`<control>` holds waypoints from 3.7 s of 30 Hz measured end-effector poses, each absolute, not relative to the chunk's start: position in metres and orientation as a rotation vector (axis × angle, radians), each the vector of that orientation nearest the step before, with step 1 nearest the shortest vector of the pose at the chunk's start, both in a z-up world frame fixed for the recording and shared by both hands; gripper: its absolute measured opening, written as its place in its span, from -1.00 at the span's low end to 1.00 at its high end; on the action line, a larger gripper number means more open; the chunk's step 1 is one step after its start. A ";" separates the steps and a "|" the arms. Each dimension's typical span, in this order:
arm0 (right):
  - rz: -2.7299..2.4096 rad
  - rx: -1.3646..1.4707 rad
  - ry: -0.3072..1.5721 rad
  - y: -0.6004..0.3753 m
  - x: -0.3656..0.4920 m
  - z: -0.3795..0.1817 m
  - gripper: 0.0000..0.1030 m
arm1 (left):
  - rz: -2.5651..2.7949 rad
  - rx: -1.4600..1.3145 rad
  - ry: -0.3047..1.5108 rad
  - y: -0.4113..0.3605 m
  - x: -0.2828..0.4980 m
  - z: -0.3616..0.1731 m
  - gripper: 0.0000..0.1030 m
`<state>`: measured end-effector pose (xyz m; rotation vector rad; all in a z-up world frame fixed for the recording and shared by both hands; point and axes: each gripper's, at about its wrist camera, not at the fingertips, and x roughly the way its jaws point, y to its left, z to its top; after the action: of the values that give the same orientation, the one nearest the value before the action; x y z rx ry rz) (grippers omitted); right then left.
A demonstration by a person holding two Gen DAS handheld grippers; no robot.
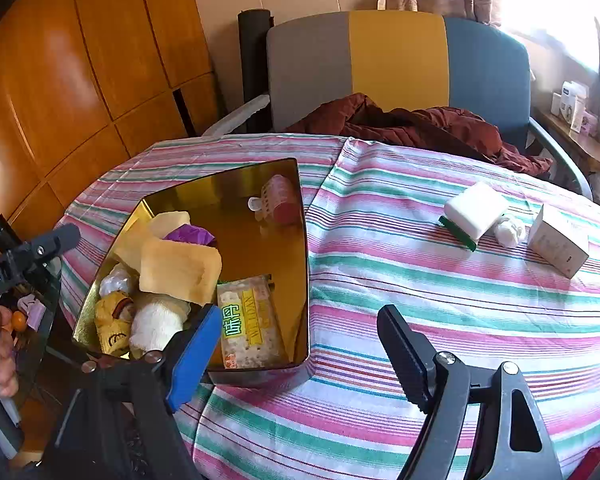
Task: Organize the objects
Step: 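Move both grippers back toward the soap bar and wrapped ball on the cloth, then grasp the white soap bar with the left gripper while the right grasps the wrapped ball, then carry the soap bar and wrapped ball over the gold tray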
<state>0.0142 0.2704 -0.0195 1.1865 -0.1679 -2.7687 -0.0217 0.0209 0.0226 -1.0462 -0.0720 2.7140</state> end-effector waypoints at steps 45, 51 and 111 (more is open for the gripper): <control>-2.881 1.434 -0.598 0.416 0.012 -0.068 0.61 | 2.284 -1.131 0.136 0.199 -0.067 0.029 0.60; -2.901 1.444 -0.664 0.435 0.014 -0.077 0.61 | 2.199 -1.126 0.311 0.279 -0.086 0.019 0.60; -2.897 1.324 -1.070 0.518 -0.069 -0.093 -0.30 | 2.147 -1.097 0.226 0.297 -0.114 0.039 0.12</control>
<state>-0.0690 0.5181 -0.0933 1.3242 -1.0697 -2.8967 -0.1143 0.2973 0.0389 -1.0966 0.2262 2.1466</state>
